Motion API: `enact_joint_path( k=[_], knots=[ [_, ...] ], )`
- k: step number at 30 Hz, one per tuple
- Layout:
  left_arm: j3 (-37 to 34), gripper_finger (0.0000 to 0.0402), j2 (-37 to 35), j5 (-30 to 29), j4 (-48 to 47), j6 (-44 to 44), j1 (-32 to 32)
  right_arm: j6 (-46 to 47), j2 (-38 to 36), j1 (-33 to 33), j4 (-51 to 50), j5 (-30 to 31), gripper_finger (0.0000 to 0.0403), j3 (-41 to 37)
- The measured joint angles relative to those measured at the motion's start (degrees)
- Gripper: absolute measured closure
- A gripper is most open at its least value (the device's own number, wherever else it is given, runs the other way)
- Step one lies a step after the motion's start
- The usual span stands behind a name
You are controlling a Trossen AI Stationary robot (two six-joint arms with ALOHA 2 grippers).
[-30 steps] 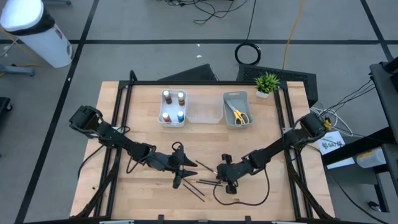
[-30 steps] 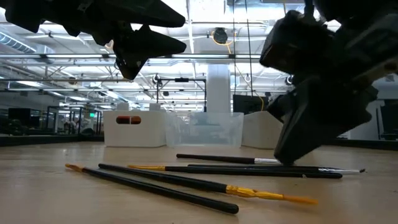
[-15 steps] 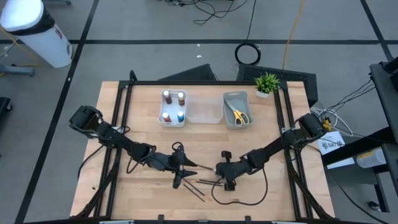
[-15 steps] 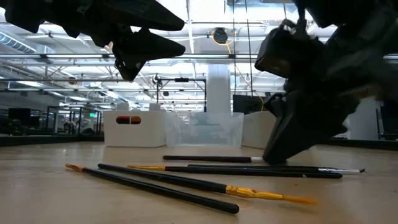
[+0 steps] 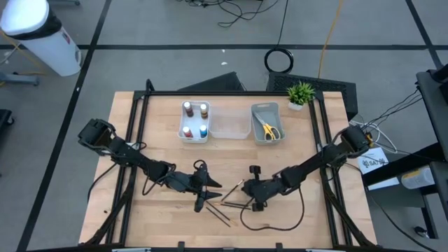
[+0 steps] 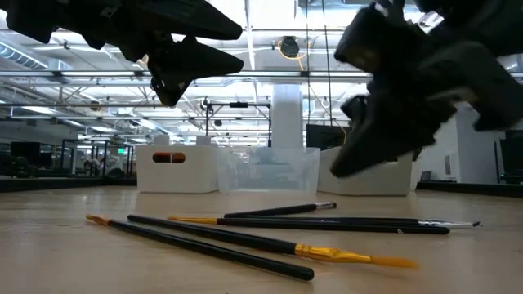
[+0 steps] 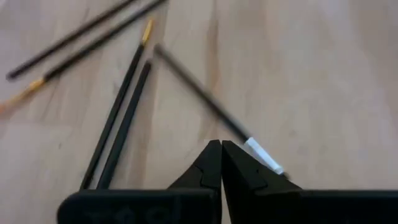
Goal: Pick & Place Paint Supplies
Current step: Put the silver paint brush in the transparent bin
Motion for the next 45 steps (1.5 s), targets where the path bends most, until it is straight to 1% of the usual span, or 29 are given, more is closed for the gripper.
enact_joint_path(
  k=[2,5,9,11,16,23,26,28,31,34,38,40,42,45],
  knots=[
    [0.00,0.0227,0.00,0.00,0.01,0.01,0.00,-2.06,0.04,-0.55,0.00,1.72,0.0403,0.00],
    [0.00,0.0227,0.00,0.00,0.01,0.01,0.00,-2.68,0.86,-2.37,1.74,4.34,0.0403,-0.09],
    [0.00,0.0227,0.00,0.00,0.01,0.01,0.00,-3.75,3.33,-4.90,4.03,4.41,0.0403,-0.11],
    [0.00,0.0227,0.00,0.00,0.01,0.01,0.00,-3.95,4.79,-5.80,5.16,3.13,0.0403,0.01],
    [0.00,0.0227,0.00,0.00,-0.37,0.01,0.00,-3.45,5.92,-6.15,3.22,-3.17,0.0403,-0.02],
    [0.00,0.0227,0.00,0.00,-0.43,0.01,0.00,-1.76,4.93,-4.92,2.03,-3.09,0.0403,-0.02],
    [0.00,0.0227,0.00,0.00,-0.43,0.01,0.00,-0.99,3.11,-4.31,0.96,-1.78,0.0403,-0.04],
    [0.00,0.0227,0.00,0.00,-0.44,0.01,0.00,0.94,1.30,-3.36,-0.16,-1.62,0.0403,-0.04],
    [0.00,0.0227,0.00,0.00,-0.43,0.01,0.00,6.36,-1.50,-0.31,-2.72,-1.77,0.0403,-0.06],
    [0.00,0.0227,0.00,0.00,-0.43,0.01,0.00,11.86,-2.60,3.44,-0.62,-1.83,0.0403,0.00],
    [0.00,0.0227,0.00,0.00,-0.42,0.01,0.04,16.79,-1.81,7.33,1.67,-1.54,0.0403,-0.04],
    [0.00,0.0227,0.00,0.00,-0.40,0.15,0.04,19.30,-0.01,8.22,2.73,-0.56,0.0403,0.04],
    [0.00,0.0227,0.00,-0.02,-0.41,0.17,0.04,20.32,1.36,9.06,1.69,1.49,0.0403,-0.17],
    [0.00,0.0227,0.00,-0.87,-0.29,0.17,0.07,22.00,3.33,8.93,3.05,1.31,0.0403,0.02]
  ],
)
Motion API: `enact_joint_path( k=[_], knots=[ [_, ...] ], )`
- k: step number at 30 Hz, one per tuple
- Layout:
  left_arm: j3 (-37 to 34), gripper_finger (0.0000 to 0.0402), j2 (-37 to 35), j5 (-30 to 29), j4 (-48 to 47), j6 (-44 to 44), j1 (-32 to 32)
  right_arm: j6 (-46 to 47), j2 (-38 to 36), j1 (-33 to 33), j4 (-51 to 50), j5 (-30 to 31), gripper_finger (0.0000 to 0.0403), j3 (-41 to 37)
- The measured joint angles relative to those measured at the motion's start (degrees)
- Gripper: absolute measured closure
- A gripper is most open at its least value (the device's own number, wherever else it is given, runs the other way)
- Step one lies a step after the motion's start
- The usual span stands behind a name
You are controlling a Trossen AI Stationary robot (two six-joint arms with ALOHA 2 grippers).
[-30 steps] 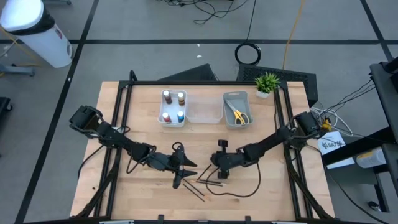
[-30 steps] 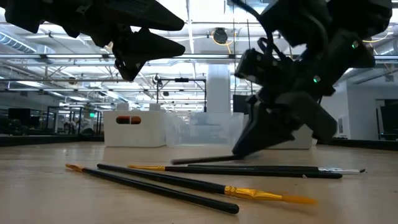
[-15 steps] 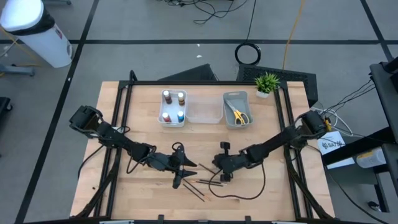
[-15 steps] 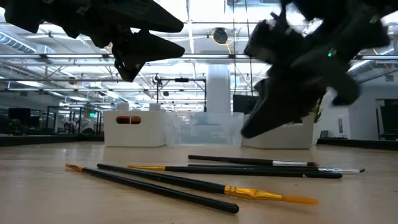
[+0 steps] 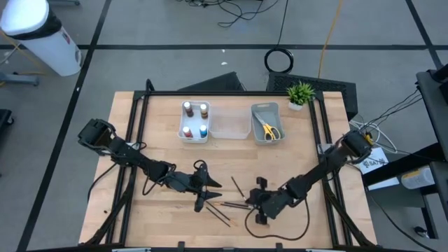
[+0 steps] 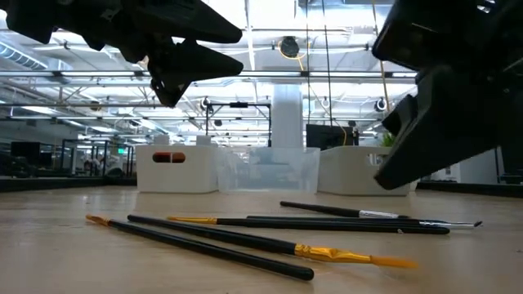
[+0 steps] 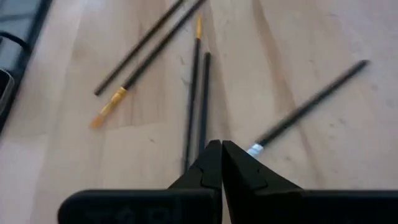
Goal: Pick & Place Paint Supplies
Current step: Put the silver paint brush in the transparent bin
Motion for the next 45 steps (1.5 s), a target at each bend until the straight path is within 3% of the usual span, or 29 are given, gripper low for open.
enact_joint_path(
  k=[28,33,37,45],
  knots=[
    [0.00,0.0227,0.00,-0.66,-0.03,0.04,0.09,1.06,1.08,-0.42,-4.32,-1.53,0.0403,-0.02],
    [0.00,0.0227,0.00,-0.66,-0.05,0.22,0.09,-3.09,1.11,-0.42,0.52,2.75,0.0403,-0.04],
    [0.00,0.0227,0.00,-0.66,-0.05,0.24,0.09,-5.42,1.11,-0.40,3.67,1.04,0.0403,-0.04],
    [0.00,0.0227,0.00,-0.66,-0.05,0.07,0.09,-1.92,1.11,-0.42,-4.74,-0.03,0.0403,-0.04]
  ],
)
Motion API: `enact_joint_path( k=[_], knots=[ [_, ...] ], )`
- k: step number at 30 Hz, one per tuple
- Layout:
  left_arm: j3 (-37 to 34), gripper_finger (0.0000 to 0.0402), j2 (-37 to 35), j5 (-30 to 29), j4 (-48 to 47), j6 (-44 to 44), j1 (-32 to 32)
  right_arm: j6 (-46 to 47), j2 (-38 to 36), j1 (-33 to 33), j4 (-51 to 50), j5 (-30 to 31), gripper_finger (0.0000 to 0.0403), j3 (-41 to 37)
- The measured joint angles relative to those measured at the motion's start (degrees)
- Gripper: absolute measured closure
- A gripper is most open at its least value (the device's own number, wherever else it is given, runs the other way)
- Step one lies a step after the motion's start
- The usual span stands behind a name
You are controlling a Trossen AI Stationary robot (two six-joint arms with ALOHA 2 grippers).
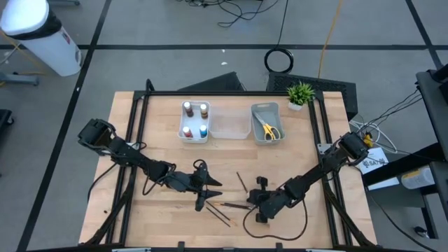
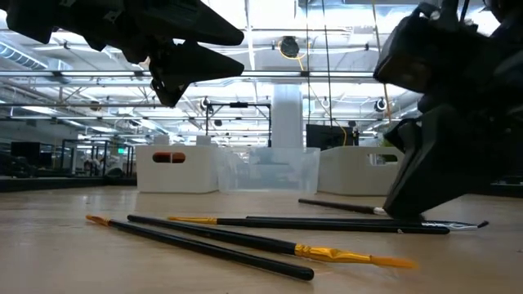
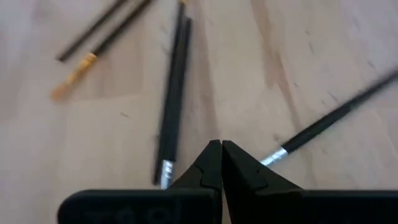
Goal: Pick & Place Paint Supplies
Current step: Put the silver paint brush in the transparent bin
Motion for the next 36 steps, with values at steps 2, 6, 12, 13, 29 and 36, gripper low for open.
enact_joint_path(
  k=[2,6,12,13,29,36],
  knots=[
    [0.00,0.0227,0.00,0.00,-0.02,0.00,0.00,0.01,-0.01,0.02,0.00,-0.01,0.0403,0.00],
    [0.00,0.0227,0.00,0.00,-0.02,0.00,0.00,-0.24,0.00,-0.24,-0.02,-0.03,0.0403,0.00],
    [0.00,0.0227,0.00,0.00,-0.05,0.01,0.00,-0.63,-2.47,0.10,-0.15,3.00,0.0403,0.02],
    [0.00,0.0227,0.00,0.00,-0.04,0.05,0.00,0.15,-2.97,0.13,-1.14,3.60,0.0403,0.04],
    [0.00,0.0227,0.00,0.00,-0.15,0.00,0.00,8.82,-4.20,0.70,-10.97,3.03,0.0403,0.76],
    [0.00,0.0227,0.00,0.00,-0.17,0.00,0.00,8.81,-3.21,0.68,-10.68,2.65,0.0403,0.78]
  ],
)
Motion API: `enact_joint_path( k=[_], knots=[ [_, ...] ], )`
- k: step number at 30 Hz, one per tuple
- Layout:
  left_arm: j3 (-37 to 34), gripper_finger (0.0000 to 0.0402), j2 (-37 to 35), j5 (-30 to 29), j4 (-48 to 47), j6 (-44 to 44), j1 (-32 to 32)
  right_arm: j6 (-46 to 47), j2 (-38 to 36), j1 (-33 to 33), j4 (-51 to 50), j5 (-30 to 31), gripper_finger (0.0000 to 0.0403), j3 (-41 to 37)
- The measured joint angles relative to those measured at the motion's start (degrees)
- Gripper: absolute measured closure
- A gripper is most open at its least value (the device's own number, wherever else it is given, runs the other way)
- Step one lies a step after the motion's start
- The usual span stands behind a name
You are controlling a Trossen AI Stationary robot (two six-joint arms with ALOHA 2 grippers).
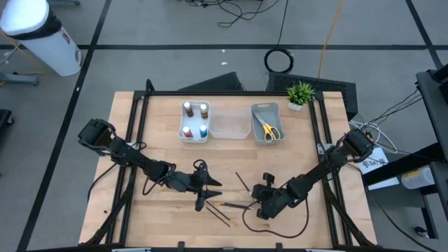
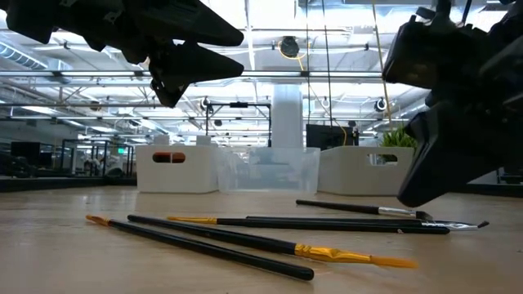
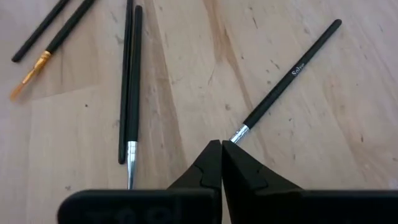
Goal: Pick & Place Paint Supplies
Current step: Put the silver paint brush in the transparent bin
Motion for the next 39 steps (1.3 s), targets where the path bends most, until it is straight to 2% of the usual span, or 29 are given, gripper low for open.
enact_joint_path(
  k=[15,21,26,30,34,39],
  knots=[
    [0.00,0.0227,0.00,0.02,-0.08,-1.76,0.00,-3.28,2.39,-0.94,1.68,-4.03,0.0403,0.16],
    [0.00,0.0227,0.01,1.28,-4.19,-4.26,-1.49,-3.46,2.43,-0.94,1.29,-4.15,0.0403,0.14],
    [-0.02,0.0227,0.04,-3.80,-4.68,-2.67,-2.36,-3.45,2.45,-0.94,0.99,-4.15,0.0403,0.14],
    [-0.02,0.0227,0.04,-5.07,-5.70,-0.98,-2.13,-3.44,2.47,-0.96,0.95,-4.15,0.0403,0.12],
    [-0.02,0.0227,2.16,-5.52,-6.20,-2.46,-1.06,-3.50,2.47,-0.96,0.89,-4.13,0.0403,0.10],
    [-0.02,0.0227,8.23,-6.05,-4.21,-2.32,1.41,-3.62,2.49,-0.96,0.82,-4.13,0.0403,0.08]
  ],
)
